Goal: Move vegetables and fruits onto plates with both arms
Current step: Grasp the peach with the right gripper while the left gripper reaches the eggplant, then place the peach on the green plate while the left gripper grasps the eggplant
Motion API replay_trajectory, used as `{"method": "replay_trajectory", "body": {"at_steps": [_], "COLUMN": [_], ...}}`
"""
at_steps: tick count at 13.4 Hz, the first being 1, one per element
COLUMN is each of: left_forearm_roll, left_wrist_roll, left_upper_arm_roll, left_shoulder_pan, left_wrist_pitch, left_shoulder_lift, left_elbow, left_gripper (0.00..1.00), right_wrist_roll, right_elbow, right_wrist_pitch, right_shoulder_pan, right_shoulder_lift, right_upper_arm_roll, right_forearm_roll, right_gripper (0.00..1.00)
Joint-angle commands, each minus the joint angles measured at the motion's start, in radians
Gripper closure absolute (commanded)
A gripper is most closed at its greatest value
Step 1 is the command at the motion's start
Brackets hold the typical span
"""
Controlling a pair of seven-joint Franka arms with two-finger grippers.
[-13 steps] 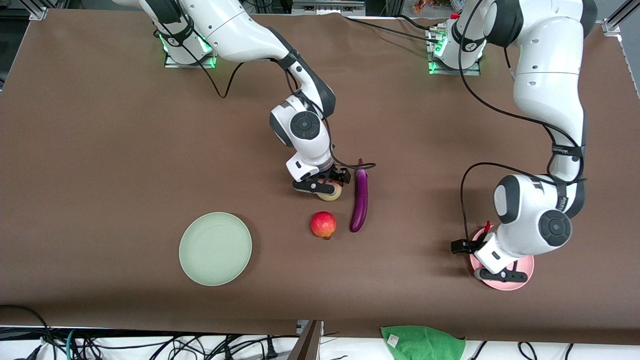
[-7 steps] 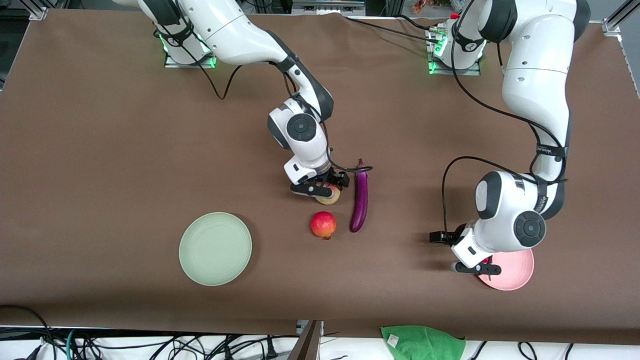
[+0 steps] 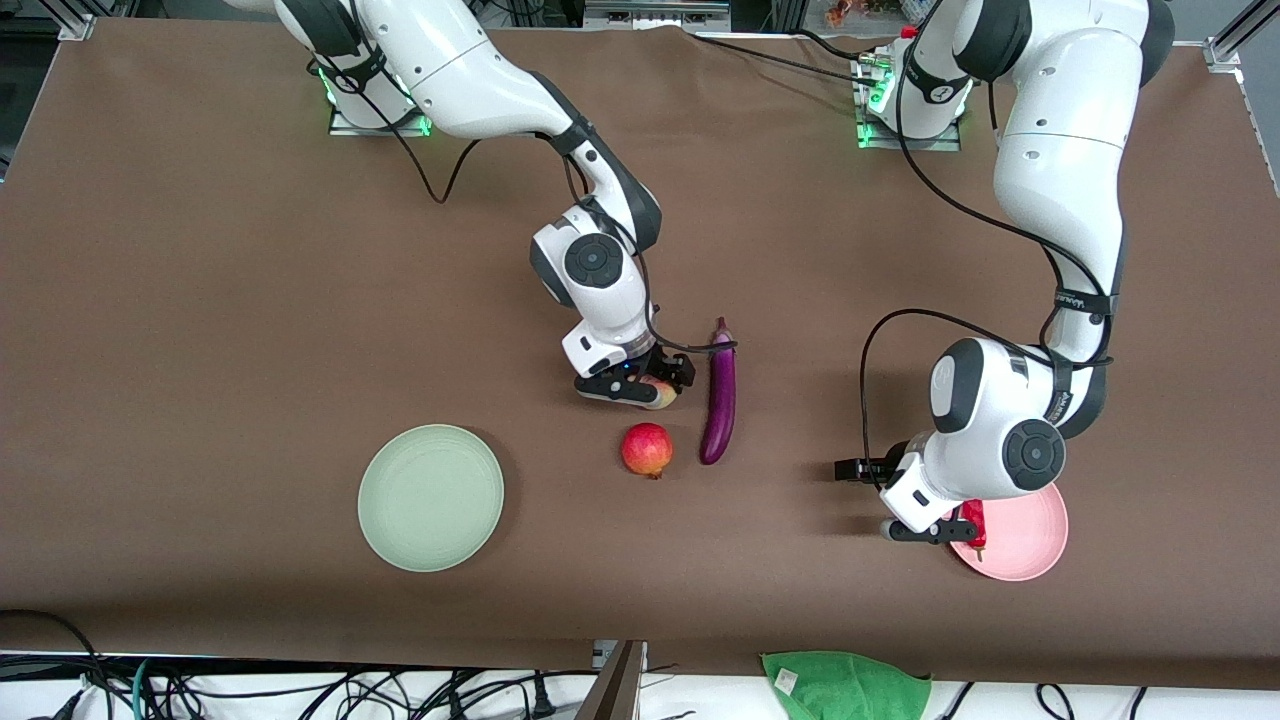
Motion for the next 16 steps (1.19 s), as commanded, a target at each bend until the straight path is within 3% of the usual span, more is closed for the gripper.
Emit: {"method": "replay_trajectory", "body": {"at_steps": [1, 2, 5, 6, 8, 12, 16], "left_forearm_roll": [-0.025, -0.025, -0.025, -0.025, -0.025, -0.025, -0.011], "left_wrist_roll": [-0.005, -0.008, -0.02, -0.02, -0.022, -0.086, -0.158], "left_upper_arm_roll": [0.003, -0.005, -0.015, -0.034, -0.048, -0.107, -0.117], "left_shoulder_pan": [0.0, 0.0, 0.0, 0.0, 0.0, -0.008, -0.114], "left_wrist_pitch": [-0.011, -0.011, -0.011, -0.011, -0.011, -0.011, 0.002], "left_shoulder_lift": [-0.021, -0.021, -0.021, -0.021, -0.021, -0.021, -0.016], "left_elbow": [-0.022, -0.022, -0.026, -0.037, -0.04, -0.046, -0.045], "left_gripper": [0.0, 0.0, 0.0, 0.0, 0.0, 0.0, 0.0], "right_wrist_roll": [-0.01, -0.016, -0.036, -0.038, -0.042, -0.101, -0.41], "right_elbow": [0.035, 0.035, 0.041, 0.043, 0.043, 0.043, 0.036], "right_wrist_pitch": [0.013, 0.013, 0.013, 0.001, -0.053, -0.217, -0.363], "right_shoulder_pan": [-0.008, -0.008, -0.011, -0.018, -0.03, -0.083, -0.231], "right_shoulder_lift": [0.029, 0.029, 0.025, 0.014, -0.033, -0.132, -0.185], "right_upper_arm_roll": [0.002, 0.002, 0.002, 0.003, 0.003, 0.01, 0.009], "right_forearm_roll": [-0.005, -0.005, -0.003, -0.002, 0.008, 0.012, 0.017], "right_gripper": [0.05, 0.15, 0.67, 0.78, 0.84, 0.84, 0.82]}}
